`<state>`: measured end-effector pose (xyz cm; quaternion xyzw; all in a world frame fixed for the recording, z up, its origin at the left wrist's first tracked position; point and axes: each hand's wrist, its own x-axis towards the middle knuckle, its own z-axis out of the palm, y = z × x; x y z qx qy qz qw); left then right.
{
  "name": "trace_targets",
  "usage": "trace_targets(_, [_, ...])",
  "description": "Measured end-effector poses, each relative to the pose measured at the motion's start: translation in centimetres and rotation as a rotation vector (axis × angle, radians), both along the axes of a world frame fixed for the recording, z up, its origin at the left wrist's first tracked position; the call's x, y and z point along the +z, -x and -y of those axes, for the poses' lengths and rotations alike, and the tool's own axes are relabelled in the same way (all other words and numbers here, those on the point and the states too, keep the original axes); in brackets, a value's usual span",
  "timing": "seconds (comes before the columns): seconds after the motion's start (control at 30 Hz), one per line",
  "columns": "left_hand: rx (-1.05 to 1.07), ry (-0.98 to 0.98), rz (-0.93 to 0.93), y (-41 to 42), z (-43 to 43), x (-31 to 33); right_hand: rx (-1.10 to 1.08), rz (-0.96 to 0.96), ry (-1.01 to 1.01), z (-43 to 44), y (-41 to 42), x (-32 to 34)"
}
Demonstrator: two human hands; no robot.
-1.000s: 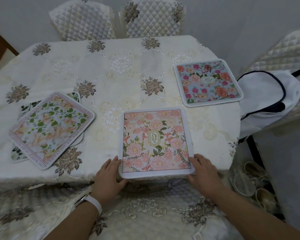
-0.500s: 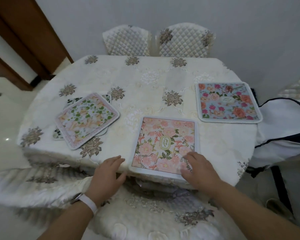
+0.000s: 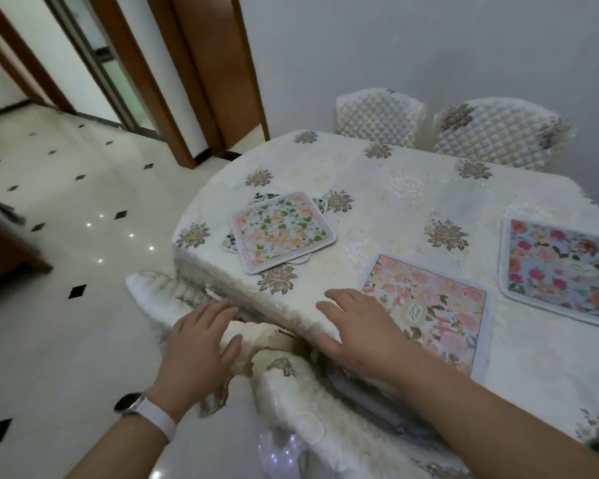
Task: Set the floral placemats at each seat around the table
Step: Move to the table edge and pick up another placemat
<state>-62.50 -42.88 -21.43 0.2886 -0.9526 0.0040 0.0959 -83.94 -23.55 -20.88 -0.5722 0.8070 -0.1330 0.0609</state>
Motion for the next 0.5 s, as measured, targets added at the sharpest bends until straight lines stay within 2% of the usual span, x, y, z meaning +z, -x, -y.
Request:
trace_targets(0.23, [0.078, 0.009, -0.019, -9.6, 6.2, 0.6, 0.086, -0.063, -0.068, 8.6, -6.9, 1.3])
trace_targets(0.5, [0.152, -0.017, -0.053, -23.7, 15.7, 0.2, 0.164, -0.1, -0.163, 21.0, -19.6, 1.8])
